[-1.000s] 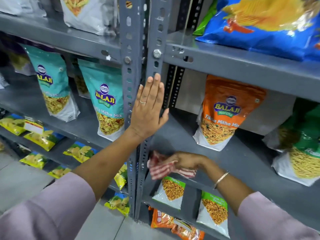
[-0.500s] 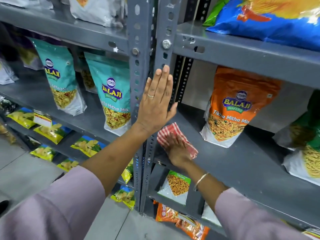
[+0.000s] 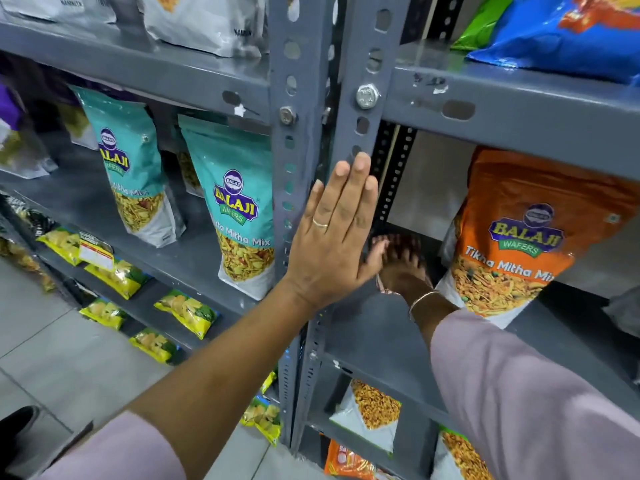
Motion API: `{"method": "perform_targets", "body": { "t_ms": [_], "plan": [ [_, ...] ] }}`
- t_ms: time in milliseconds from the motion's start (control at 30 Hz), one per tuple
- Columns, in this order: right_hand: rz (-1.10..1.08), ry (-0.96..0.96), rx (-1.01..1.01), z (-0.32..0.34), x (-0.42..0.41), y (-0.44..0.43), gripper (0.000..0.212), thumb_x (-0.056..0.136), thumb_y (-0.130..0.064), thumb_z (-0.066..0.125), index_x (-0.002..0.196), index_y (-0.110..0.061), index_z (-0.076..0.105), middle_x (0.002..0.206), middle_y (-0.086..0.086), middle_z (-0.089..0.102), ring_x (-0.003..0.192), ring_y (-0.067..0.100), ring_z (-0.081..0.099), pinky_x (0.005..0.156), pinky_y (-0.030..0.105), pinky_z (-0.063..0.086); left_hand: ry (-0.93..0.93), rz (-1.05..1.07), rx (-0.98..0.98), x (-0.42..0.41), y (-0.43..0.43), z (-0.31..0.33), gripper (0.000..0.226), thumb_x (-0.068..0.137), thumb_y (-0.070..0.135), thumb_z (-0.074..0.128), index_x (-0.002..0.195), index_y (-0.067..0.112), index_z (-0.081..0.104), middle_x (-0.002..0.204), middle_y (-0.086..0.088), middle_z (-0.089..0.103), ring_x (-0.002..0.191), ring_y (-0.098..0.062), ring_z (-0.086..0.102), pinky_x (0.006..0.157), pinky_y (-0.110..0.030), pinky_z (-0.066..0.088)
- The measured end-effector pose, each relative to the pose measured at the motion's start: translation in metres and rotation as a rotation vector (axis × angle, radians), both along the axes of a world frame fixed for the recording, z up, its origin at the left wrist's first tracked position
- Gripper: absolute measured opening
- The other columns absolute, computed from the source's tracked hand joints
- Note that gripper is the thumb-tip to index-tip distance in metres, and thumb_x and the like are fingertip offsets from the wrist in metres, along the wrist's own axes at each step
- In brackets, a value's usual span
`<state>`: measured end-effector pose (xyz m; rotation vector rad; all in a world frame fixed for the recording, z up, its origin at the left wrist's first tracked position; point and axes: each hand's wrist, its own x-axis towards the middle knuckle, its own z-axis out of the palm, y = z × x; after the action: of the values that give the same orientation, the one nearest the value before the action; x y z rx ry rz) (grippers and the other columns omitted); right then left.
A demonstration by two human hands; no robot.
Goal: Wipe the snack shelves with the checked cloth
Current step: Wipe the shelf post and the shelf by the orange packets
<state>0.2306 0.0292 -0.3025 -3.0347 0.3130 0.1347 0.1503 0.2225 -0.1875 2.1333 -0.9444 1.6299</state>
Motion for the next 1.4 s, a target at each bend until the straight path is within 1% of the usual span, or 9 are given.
{"method": "perform_targets", "body": {
  "t_ms": [100, 200, 233, 367, 600, 800, 1000, 1200, 1400],
  "plan": [
    [0.076, -0.186, 0.085, -0.034, 0.049, -0.029, 0.061, 0.096, -0.035, 0.036, 0.15, -0.013, 0.017, 0.156, 0.026, 0.018, 0.142, 0.036, 0.027, 0.118, 0.025, 0.027, -0.028, 0.0, -0.021, 0.002, -0.001, -0.001, 0.076, 0.093, 0.032, 0.031, 0.146, 0.006, -0.016, 0.153, -0.004, -0.025, 0.142, -0.02, -0.013, 0.117, -0.038, 0.004],
    [0.421, -0.295, 0.672, -0.132, 0.142, -0.088, 0.056, 0.089, -0.007, -0.014, 0.136, 0.021, -0.027, 0.148, 0.041, -0.025, 0.144, -0.007, 0.016, 0.105, 0.0, 0.028, -0.042, 0.007, -0.032, 0.001, -0.003, -0.002, 0.08, 0.09, 0.03, 0.036, 0.147, 0.005, -0.015, 0.154, -0.005, -0.024, 0.143, -0.021, -0.012, 0.117, -0.039, 0.005],
    [0.422, -0.282, 0.636, -0.134, 0.14, -0.086, 0.063, 0.091, -0.013, -0.001, 0.136, 0.016, -0.033, 0.15, 0.033, -0.03, 0.144, -0.013, 0.002, 0.115, 0.008, 0.018, -0.044, 0.008, -0.033, 0.002, -0.003, -0.002, 0.081, 0.089, 0.03, 0.037, 0.147, 0.006, -0.015, 0.154, -0.005, -0.024, 0.143, -0.021, -0.012, 0.117, -0.039, 0.005],
    [0.263, 0.002, 0.025, -0.032, 0.073, -0.015, 0.073, 0.096, -0.044, 0.031, 0.151, -0.023, -0.011, 0.16, -0.001, -0.015, 0.148, 0.033, -0.01, 0.12, 0.056, 0.0, -0.035, 0.001, -0.035, 0.001, -0.002, -0.001, 0.082, 0.089, 0.031, 0.037, 0.146, 0.007, -0.017, 0.153, -0.003, -0.026, 0.142, -0.02, -0.013, 0.117, -0.039, 0.004],
    [0.172, -0.079, 0.243, 0.008, -0.035, 0.042, 0.059, 0.099, -0.029, 0.038, 0.151, -0.016, 0.014, 0.158, 0.008, 0.023, 0.144, 0.032, 0.027, 0.118, 0.049, 0.027, 0.001, 0.022, -0.02, -0.001, 0.0, 0.0, 0.089, 0.086, 0.033, 0.042, 0.145, 0.01, -0.021, 0.151, 0.0, -0.03, 0.141, -0.017, -0.017, 0.117, -0.037, 0.0],
    [0.331, 0.02, 0.039, -0.034, -0.113, 0.057, 0.068, 0.088, -0.045, -0.004, 0.153, -0.025, -0.001, 0.16, 0.005, -0.013, 0.147, 0.025, -0.018, 0.124, 0.043, 0.0, 0.009, 0.021, -0.019, -0.002, 0.001, 0.001, 0.08, 0.093, 0.034, 0.035, 0.145, 0.012, -0.021, 0.151, 0.001, -0.03, 0.141, -0.017, -0.019, 0.117, -0.036, -0.003],
    [0.043, -0.004, 0.116, -0.026, -0.195, 0.011, 0.087, 0.072, -0.057, -0.01, 0.153, -0.03, 0.011, 0.163, -0.001, 0.002, 0.151, 0.023, 0.0, 0.124, 0.041, 0.007, 0.056, 0.025, -0.032, -0.006, 0.0, 0.005, 0.071, 0.097, 0.038, 0.027, 0.147, 0.009, -0.014, 0.142, -0.024, 0.011, 0.14, -0.016, -0.021, 0.116, -0.034, -0.006],
    [-0.473, 0.087, 0.105, -0.022, -0.224, -0.038, 0.058, 0.102, -0.034, 0.02, 0.153, -0.022, -0.004, 0.161, 0.008, -0.013, 0.148, 0.036, -0.01, 0.122, 0.053, 0.002, 0.063, 0.054, -0.048, -0.008, -0.002, 0.004, 0.072, 0.092, 0.031, 0.043, 0.143, 0.002, 0.0, 0.141, -0.025, 0.014, 0.141, -0.017, -0.02, 0.116, -0.036, -0.004],
    [-0.088, 0.087, 0.056, -0.008, -0.187, 0.062, 0.059, 0.102, -0.03, 0.025, 0.153, -0.025, -0.004, 0.161, 0.006, -0.015, 0.148, 0.034, -0.016, 0.122, 0.052, 0.001, 0.062, 0.058, -0.065, -0.01, -0.003, 0.004, 0.069, 0.092, 0.026, 0.047, 0.141, -0.003, 0.008, 0.141, -0.033, 0.025, 0.141, -0.019, -0.018, 0.117, -0.035, -0.003]
  ]
}}
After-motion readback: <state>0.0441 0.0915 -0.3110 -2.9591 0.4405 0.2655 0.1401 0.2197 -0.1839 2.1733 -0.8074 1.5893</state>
